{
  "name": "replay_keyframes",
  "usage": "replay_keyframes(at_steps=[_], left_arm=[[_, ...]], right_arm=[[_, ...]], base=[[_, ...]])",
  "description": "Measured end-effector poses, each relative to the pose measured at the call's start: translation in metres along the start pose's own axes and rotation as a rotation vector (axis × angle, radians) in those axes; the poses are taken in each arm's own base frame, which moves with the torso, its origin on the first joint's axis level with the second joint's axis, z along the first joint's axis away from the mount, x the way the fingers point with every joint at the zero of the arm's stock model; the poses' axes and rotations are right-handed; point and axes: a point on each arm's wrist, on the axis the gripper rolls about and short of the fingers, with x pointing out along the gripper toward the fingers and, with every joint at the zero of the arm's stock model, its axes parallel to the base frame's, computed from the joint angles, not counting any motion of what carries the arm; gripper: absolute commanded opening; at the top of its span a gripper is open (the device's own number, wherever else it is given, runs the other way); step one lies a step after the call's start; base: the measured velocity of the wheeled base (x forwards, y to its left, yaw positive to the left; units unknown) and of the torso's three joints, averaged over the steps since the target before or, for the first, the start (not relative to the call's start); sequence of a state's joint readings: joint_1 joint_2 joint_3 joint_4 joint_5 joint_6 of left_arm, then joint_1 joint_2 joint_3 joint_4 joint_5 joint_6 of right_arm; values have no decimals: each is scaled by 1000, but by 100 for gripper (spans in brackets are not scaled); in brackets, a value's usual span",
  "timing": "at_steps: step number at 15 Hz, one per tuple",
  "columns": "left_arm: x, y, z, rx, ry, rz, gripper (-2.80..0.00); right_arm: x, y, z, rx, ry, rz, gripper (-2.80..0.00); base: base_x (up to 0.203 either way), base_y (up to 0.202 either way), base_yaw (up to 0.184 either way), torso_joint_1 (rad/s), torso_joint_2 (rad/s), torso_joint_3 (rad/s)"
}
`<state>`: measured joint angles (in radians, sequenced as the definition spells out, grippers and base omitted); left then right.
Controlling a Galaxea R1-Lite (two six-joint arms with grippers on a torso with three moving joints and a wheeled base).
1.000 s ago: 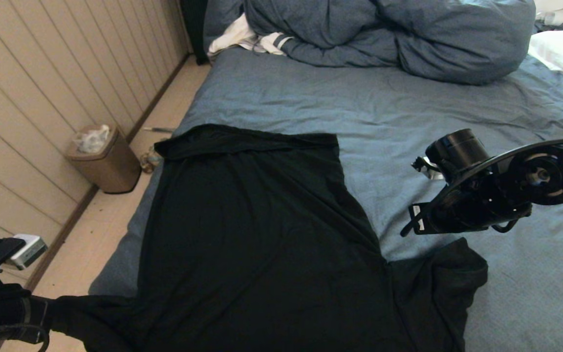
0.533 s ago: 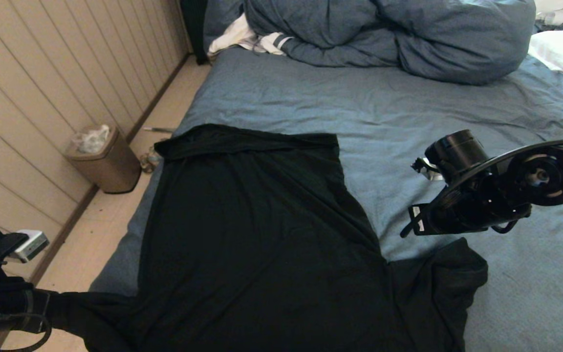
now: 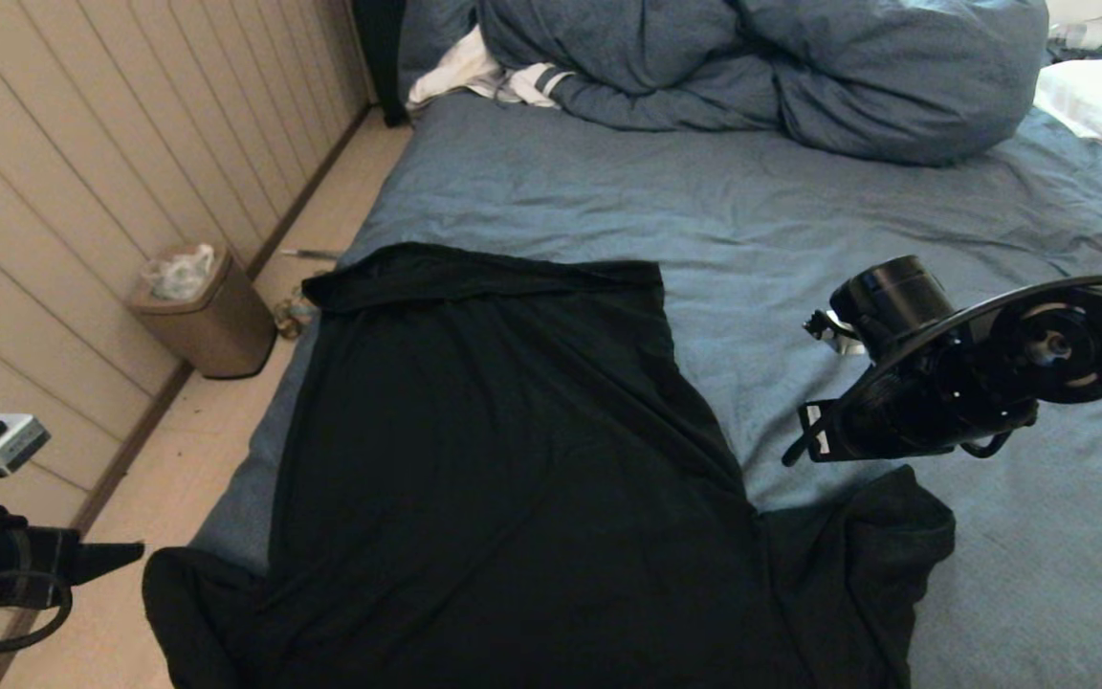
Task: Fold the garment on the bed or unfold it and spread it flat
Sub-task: Unford the black T-shirt
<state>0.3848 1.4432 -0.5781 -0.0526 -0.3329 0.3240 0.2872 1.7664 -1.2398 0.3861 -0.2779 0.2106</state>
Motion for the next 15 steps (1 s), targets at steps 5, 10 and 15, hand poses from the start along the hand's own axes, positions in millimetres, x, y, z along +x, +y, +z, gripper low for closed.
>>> replay_keyframes(at_steps=[5,10,15], left_arm=[[-28,-33,-5,-4,36,-151,-280],[-32,-65,-32,50,179,-297,-280],[-12,-72,-57,75,315,-299,-280]], right_arm=[[1,1,1,0,0,1,-280],[1,0,0,2,3,0,-280],[2,1,3,8,-16,17,-280]], base=[[0,0,0,0,0,0],[0,0,0,0,0,0],[0,0,0,0,0,0]])
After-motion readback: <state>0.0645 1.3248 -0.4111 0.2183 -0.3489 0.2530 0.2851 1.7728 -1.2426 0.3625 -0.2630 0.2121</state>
